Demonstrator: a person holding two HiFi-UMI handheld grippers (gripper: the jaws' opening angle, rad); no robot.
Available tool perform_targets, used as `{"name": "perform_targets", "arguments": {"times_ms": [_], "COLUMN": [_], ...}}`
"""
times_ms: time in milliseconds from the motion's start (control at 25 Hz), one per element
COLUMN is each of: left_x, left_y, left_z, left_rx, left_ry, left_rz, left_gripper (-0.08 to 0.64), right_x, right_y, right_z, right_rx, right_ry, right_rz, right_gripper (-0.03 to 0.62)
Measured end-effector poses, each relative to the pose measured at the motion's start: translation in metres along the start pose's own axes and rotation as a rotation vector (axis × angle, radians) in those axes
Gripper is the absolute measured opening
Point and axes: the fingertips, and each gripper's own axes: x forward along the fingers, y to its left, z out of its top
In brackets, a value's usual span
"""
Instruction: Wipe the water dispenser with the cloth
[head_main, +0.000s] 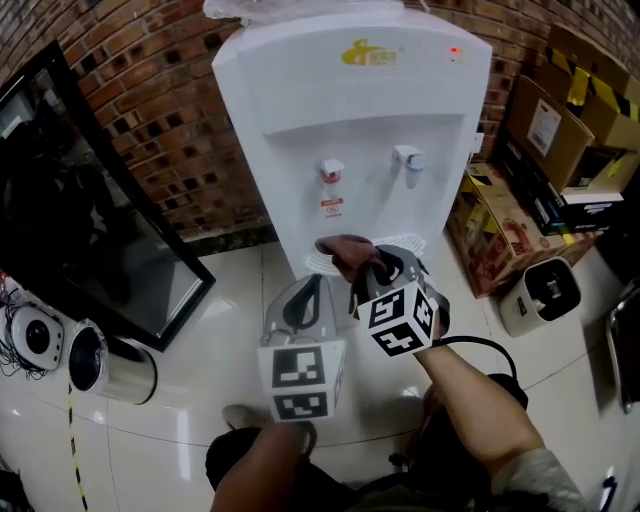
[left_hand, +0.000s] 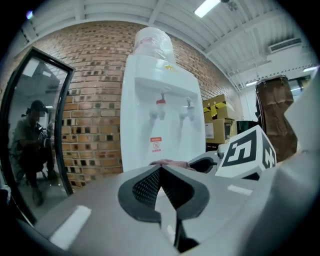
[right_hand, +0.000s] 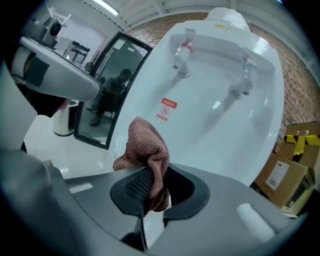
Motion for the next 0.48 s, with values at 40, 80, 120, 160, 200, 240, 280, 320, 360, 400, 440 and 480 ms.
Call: {"name": "perform_targets", "arguments": {"times_ms": [40, 80, 120, 160, 200, 240, 280, 320, 360, 400, 440, 480], "left_x": [0.003, 0.007, 0.011, 0.015, 0.019, 0.023, 0.027, 0.03, 0.033, 0.036, 0.039, 0.043], "left_y": [-0.005, -0.009, -0.014, -0.019, -0.025, -0.032, -0.04, -0.049, -0.058, -0.068, -0.076, -0.084], "left_z": [-0.003, -0.005, -0.008, -0.01, -0.013, -0.016, -0.019, -0.021, -0.022, -0.024, -0.026, -0.029], "left_rx": [0.002, 0.003, 0.003, 0.004, 0.005, 0.006, 0.007, 0.01, 0.016, 0.026, 0.041, 0.059], "left_ry": [0.008, 0.015, 0.021, 0.027, 0.033, 0.04, 0.046, 0.05, 0.052, 0.052, 0.054, 0.058], "left_rz": [-0.002, -0.003, -0.004, -0.005, -0.008, -0.013, -0.022, -0.034, -0.047, -0.062, -0.078, -0.092], "left_gripper": [0.0, 0.0, 0.0, 0.0, 0.0, 0.0, 0.0, 0.0, 0.0, 0.0, 0.0, 0.0], "right_x": [-0.002, -0.005, -0.006, -0.007, -0.008, -0.009, -0.011, -0.012, -0.014, -0.015, -0.017, -0.019], "right_y": [-0.01, -0.02, -0.03, -0.04, -0.049, -0.057, -0.065, -0.072, -0.079, -0.086, -0.092, -0.098], "right_z": [-0.006, -0.012, -0.018, -0.023, -0.029, -0.035, -0.04, -0.045, -0.05, -0.054, -0.058, -0.062], "right_rx": [0.008, 0.019, 0.034, 0.05, 0.067, 0.082, 0.092, 0.097, 0.1, 0.103, 0.108, 0.115], "right_ry": [0.008, 0.018, 0.029, 0.039, 0.049, 0.057, 0.064, 0.071, 0.076, 0.082, 0.089, 0.097], "right_rz": [-0.015, -0.031, -0.046, -0.059, -0.071, -0.081, -0.091, -0.102, -0.111, -0.121, -0.131, -0.14], "right_gripper": [0.064, 0.064, 0.064, 0.064, 0.064, 0.064, 0.064, 0.064, 0.064, 0.064, 0.064, 0.064]}}
